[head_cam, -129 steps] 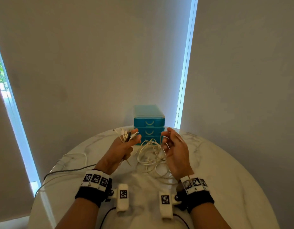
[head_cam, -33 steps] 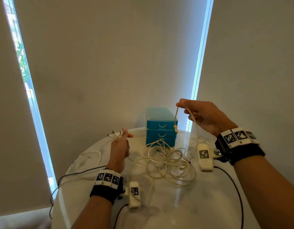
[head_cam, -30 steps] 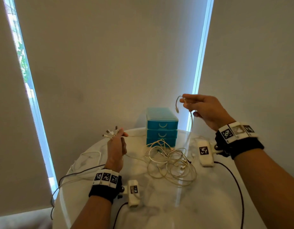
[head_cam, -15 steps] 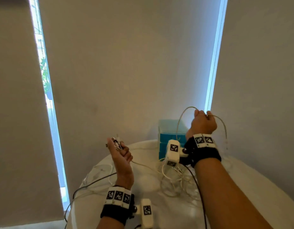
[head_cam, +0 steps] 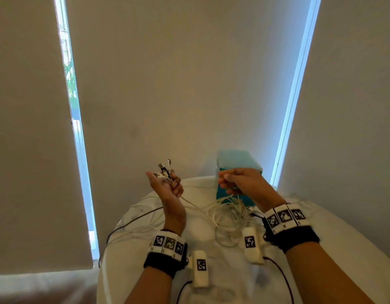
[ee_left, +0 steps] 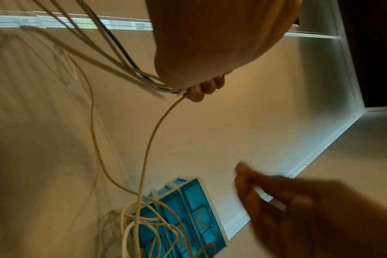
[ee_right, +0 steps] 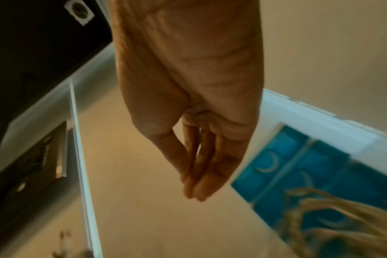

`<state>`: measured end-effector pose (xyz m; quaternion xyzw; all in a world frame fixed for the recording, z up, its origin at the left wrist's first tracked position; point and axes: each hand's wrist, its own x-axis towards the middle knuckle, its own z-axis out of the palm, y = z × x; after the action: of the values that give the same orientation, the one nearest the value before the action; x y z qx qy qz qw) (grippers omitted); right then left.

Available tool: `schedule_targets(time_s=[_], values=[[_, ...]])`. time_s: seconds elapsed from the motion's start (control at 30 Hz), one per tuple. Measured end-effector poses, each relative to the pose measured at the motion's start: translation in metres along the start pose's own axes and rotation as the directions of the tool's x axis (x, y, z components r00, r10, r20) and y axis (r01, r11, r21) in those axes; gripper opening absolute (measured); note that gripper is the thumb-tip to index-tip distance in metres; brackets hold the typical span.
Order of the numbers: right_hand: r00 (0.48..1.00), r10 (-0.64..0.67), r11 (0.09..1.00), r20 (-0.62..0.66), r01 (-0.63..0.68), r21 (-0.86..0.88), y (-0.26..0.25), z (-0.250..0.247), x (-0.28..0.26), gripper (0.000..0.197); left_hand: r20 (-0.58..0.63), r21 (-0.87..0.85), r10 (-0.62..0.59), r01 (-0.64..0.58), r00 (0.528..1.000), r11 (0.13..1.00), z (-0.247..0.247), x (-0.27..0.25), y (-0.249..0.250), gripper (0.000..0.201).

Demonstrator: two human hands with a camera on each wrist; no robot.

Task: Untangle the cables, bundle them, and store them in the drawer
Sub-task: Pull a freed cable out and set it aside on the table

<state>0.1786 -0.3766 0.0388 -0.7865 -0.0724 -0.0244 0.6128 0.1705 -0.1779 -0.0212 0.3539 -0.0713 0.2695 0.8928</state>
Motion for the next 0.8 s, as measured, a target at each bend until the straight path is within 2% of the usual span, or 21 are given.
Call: schedule_targets(time_s=[0.07,0.17,0.23,0.3,0.33,0.4,0.43,0.5,0.53,0.6,0.63,0.67,0.73,0.8], values=[[0.998,0.067,0.98,0.009,-0.064,-0.19,0.045,-0.011,-0.012,0.019,0.024,0.006,0.018,-0.018,1.0,1.0,0.002,-0.002,-0.001,0.084],[0.985,0.148,0.909,0.089,-0.1,-0.404,0.092,-0.015,-0.019,0.034,0.043,0.016,0.036,-0.036,0.998,0.999,0.005,-0.004,0.0,0.087],[0.971,0.207,0.815,0.122,-0.102,-0.57,0.102,-0.019,-0.017,0.048,0.039,0.02,0.04,-0.041,0.998,0.999,0.004,-0.003,0.001,0.085],[0.969,0.229,0.727,0.086,-0.112,-0.678,0.101,-0.027,-0.012,0.062,0.011,0.015,0.041,-0.041,0.999,0.999,0.002,-0.001,0.004,0.078],[0.974,0.217,0.694,0.069,-0.104,-0.712,0.1,-0.03,-0.011,0.06,-0.002,0.009,0.043,-0.043,0.999,0.999,0.001,0.0,0.007,0.076],[0.987,0.146,0.671,0.071,-0.046,-0.74,0.1,-0.032,-0.008,0.039,-0.017,-0.011,0.046,-0.047,0.999,0.999,-0.002,0.004,0.009,0.073],[0.995,0.086,0.675,0.056,-0.016,-0.738,0.098,-0.033,-0.007,0.027,-0.022,-0.02,0.046,-0.047,0.999,0.999,-0.003,0.005,0.009,0.072],[0.993,-0.105,0.713,-0.063,0.031,-0.701,0.094,-0.037,-0.004,0.011,-0.024,-0.027,0.048,-0.049,0.999,0.998,-0.004,0.006,0.009,0.071],[0.963,-0.217,0.728,-0.162,0.049,-0.684,0.088,-0.04,-0.003,0.01,-0.03,-0.028,0.051,-0.052,0.998,0.998,-0.005,0.006,0.009,0.071],[0.832,-0.398,0.744,-0.387,0.047,-0.666,0.068,-0.051,-0.004,0.019,-0.04,-0.033,0.051,-0.053,0.998,0.998,-0.004,0.006,0.01,0.071],[0.779,-0.423,0.763,-0.463,0.03,-0.646,0.056,-0.056,-0.006,0.024,-0.044,-0.034,0.05,-0.051,0.998,0.998,-0.004,0.005,0.011,0.069],[0.769,-0.416,0.782,-0.486,0.03,-0.622,0.045,-0.06,-0.008,0.029,-0.044,-0.032,0.048,-0.049,0.998,0.998,-0.003,0.004,0.011,0.068],[0.823,-0.353,0.865,-0.446,0.105,-0.491,0.031,-0.061,-0.005,0.031,-0.034,-0.029,0.044,-0.045,0.998,0.999,-0.001,0.002,0.011,0.068],[0.865,-0.252,0.96,-0.434,0.166,-0.227,0.023,-0.051,0.003,0.021,-0.02,-0.019,0.041,-0.042,0.999,0.999,0.002,-0.001,0.011,0.069]])
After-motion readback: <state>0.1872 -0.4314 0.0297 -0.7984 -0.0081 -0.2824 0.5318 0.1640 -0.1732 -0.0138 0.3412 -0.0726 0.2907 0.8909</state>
